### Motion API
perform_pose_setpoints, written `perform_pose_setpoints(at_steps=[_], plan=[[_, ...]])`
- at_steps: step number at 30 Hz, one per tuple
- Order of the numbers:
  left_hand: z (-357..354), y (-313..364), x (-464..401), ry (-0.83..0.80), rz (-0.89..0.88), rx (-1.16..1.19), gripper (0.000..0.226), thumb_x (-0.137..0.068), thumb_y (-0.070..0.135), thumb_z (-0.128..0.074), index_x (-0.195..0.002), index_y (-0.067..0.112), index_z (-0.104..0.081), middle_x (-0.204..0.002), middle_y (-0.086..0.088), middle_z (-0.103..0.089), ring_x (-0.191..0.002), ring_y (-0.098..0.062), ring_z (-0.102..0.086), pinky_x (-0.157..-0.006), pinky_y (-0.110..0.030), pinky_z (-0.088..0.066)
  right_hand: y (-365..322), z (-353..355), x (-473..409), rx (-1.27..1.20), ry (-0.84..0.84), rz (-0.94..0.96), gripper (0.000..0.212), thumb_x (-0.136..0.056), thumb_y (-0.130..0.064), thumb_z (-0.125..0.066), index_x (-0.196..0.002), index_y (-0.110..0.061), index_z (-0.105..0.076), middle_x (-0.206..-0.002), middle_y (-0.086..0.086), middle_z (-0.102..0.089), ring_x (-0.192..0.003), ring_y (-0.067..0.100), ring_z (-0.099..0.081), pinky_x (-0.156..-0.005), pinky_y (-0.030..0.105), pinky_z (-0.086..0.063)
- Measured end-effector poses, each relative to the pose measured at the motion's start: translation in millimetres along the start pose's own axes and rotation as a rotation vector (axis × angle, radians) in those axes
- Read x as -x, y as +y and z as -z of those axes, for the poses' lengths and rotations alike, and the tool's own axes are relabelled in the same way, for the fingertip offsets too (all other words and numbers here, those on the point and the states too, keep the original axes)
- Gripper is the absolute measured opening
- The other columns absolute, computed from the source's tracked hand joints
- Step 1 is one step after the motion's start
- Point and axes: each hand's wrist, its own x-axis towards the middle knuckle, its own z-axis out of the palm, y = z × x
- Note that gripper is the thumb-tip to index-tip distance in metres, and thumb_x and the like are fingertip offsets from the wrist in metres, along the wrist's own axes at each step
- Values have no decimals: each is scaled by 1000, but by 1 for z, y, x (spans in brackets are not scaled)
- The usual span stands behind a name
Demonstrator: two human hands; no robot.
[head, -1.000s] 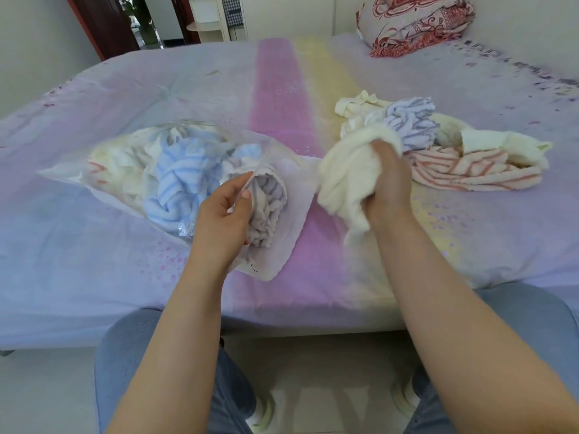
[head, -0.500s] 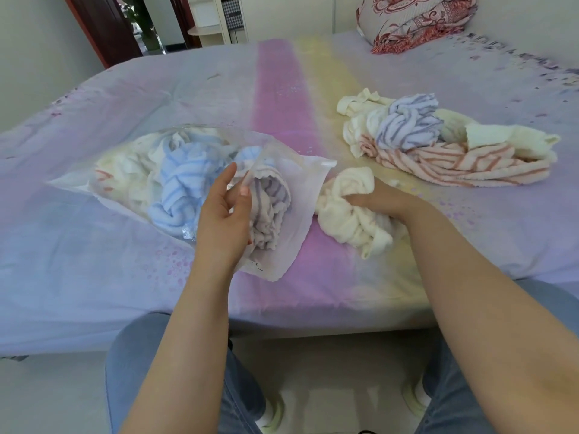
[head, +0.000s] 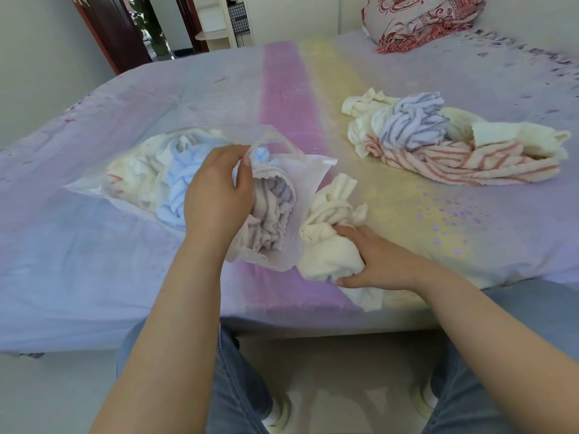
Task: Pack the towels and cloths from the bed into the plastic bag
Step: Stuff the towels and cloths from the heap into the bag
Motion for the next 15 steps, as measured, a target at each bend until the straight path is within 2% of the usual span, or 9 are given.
perform_pose_setpoints(at_steps=[3,5,7,10,12,13,15], plan=[[-5,0,-8,-25,-47,-16,38,-101,32,-37,-131,24,-58,-125,5,-64,-113,-21,-58,-91,-30,-46,-1,0,2,-196,63,62,76,-75,-33,-78,-135,-47,-33,-136,-15,-45,-122,8,-48,-98,25,-39],[-6,0,-9,-46,-66,7,41,-100,34,-35,-134,24,-56,-115,4,-67,-117,-22,-56,-95,-37,-47,-8,3,6,-385,86,90,72,-76,-23,-80,-127,-46,-34,-127,-27,-46,-112,-11,-49,-93,17,-41],[-4,-4,-10,-73,-95,48,41,-100,34,-36,-134,22,-56,-111,9,-66,-119,-18,-55,-98,-29,-44,-17,8,8,-511,92,135,74,-74,-14,-81,-126,-33,-33,-120,-23,-48,-98,-23,-49,-85,6,-41],[2,-5,-12,-130,-65,175,35,-103,27,-41,-134,21,-57,-126,14,-59,-121,1,-51,-99,-9,-35,-56,23,-2,-611,96,194,72,-74,-5,-79,-128,-27,-36,-105,-24,-49,-81,-29,-51,-71,-3,-41],[7,-2,-12,-130,4,321,33,-103,25,-43,-131,20,-60,-127,11,-62,-117,4,-54,-99,-10,-39,-85,25,-28,-573,310,246,71,-77,-8,-75,-134,-26,-38,-112,-18,-52,-94,-15,-55,-81,6,-46],[9,1,-12,-118,41,397,31,-103,23,-43,-129,20,-60,-125,9,-64,-115,3,-57,-98,-12,-42,-99,21,-44,-507,449,280,64,-79,-15,-72,-133,-27,-40,-117,-13,-54,-101,-5,-56,-86,15,-49],[12,5,-11,-69,73,485,30,-103,21,-43,-126,20,-62,-120,9,-66,-111,6,-59,-96,-13,-45,-113,7,-78,-251,635,265,48,-82,-38,-59,-127,-28,-44,-120,-4,-55,-105,14,-56,-84,33,-51]])
